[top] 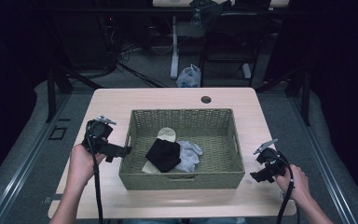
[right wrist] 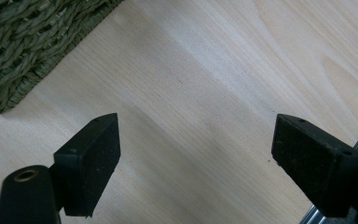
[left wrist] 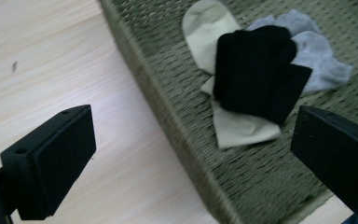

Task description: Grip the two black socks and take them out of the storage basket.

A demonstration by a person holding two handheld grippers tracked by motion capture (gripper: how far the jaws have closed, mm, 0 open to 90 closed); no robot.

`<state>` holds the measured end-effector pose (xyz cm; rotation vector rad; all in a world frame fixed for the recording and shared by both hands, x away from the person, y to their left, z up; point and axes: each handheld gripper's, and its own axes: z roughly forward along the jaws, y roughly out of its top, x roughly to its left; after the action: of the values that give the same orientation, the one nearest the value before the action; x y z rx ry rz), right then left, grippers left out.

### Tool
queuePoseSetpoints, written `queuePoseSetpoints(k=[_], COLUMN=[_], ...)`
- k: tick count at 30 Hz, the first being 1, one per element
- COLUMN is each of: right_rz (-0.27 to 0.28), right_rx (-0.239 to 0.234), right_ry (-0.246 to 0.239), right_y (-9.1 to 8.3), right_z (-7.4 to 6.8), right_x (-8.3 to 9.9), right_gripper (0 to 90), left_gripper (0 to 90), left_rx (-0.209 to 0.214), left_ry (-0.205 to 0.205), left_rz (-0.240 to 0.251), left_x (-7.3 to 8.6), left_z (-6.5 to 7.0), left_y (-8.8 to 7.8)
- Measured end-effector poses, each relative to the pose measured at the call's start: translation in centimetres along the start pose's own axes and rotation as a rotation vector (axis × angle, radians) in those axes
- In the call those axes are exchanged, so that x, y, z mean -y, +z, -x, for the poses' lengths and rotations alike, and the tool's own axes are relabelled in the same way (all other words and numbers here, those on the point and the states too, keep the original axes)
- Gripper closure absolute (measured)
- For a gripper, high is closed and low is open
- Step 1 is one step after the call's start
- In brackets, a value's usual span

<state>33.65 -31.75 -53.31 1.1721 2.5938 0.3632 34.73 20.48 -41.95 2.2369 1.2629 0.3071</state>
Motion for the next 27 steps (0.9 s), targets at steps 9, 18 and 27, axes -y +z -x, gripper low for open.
queuePoseSetpoints(k=[9,18,27], right_rz=[0.001,0.001,0.004], right_rx=[-0.009,-0.011,-0.009], right_ry=[-0.002,-0.003,-0.002], right_y=[0.0,0.1,0.0], right_z=[-0.1,0.0,0.0], right_x=[0.0,0.0,0.0], right_gripper=[15.1,15.1,15.1], left_gripper=[0.2,3.9,21.4], left_rx=[0.07,0.106,0.119], left_ry=[0.1,0.127,0.118], left_rz=[-0.033,-0.091,-0.156], left_x=[-3.0,-4.8,-5.3], left_z=[1.9,3.2,3.8], left_y=[2.1,5.3,8.5])
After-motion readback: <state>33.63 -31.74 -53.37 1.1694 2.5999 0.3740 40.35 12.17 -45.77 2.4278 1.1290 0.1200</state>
